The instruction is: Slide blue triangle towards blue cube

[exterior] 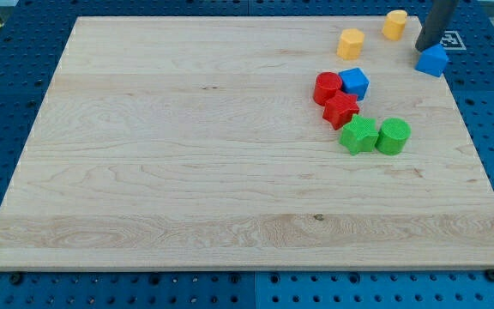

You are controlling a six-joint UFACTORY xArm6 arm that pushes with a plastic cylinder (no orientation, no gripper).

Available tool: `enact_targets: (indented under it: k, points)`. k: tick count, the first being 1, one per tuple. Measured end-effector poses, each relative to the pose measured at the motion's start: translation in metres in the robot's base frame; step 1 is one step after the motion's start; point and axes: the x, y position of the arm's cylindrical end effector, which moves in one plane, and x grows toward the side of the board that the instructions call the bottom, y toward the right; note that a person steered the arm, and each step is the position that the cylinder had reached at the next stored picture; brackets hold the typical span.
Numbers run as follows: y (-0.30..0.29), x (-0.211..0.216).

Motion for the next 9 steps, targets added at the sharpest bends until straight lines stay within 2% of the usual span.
enact_targets:
  k: [1,2,4,5,6,7,8,9]
  points:
    - [0.000,0.023]
    - [0.000,0.026]
    - [0.047,0.005]
    - [0.054,0.037]
    - [0.032,0.059]
    - [-0.001,0.060]
    - [-0.016,0.060]
    - [-0.016,0.038]
